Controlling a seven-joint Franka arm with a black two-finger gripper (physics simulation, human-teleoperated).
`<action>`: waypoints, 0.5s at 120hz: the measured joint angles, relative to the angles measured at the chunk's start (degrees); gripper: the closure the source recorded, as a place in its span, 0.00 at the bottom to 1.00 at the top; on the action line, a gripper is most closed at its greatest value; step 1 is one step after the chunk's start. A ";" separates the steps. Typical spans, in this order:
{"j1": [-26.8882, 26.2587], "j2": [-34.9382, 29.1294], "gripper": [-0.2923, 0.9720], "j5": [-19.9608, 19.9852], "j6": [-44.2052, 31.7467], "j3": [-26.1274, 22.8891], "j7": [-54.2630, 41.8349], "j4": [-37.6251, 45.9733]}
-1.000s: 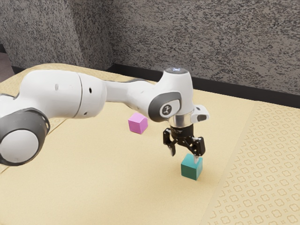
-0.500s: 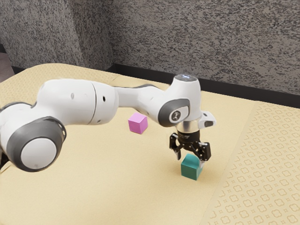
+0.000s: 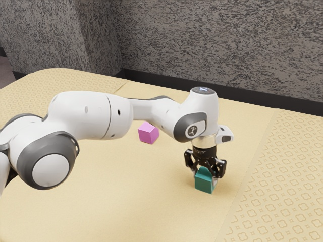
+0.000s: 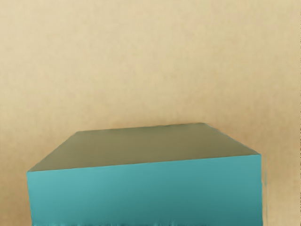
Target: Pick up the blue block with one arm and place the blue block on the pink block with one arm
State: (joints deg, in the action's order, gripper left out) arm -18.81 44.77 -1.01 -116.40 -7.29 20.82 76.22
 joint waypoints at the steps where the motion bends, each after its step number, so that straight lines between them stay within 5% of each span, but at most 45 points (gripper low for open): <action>1: 0.00 0.00 0.42 0.00 0.00 0.00 0.01 0.00; 26: 0.22 -0.84 0.49 -0.22 0.31 -0.14 0.32 0.00; 60: 4.08 -11.08 0.54 -0.91 5.54 -0.13 -0.91 0.00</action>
State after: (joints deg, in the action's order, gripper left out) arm -14.73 33.70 -1.92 -110.86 -7.42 19.91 76.22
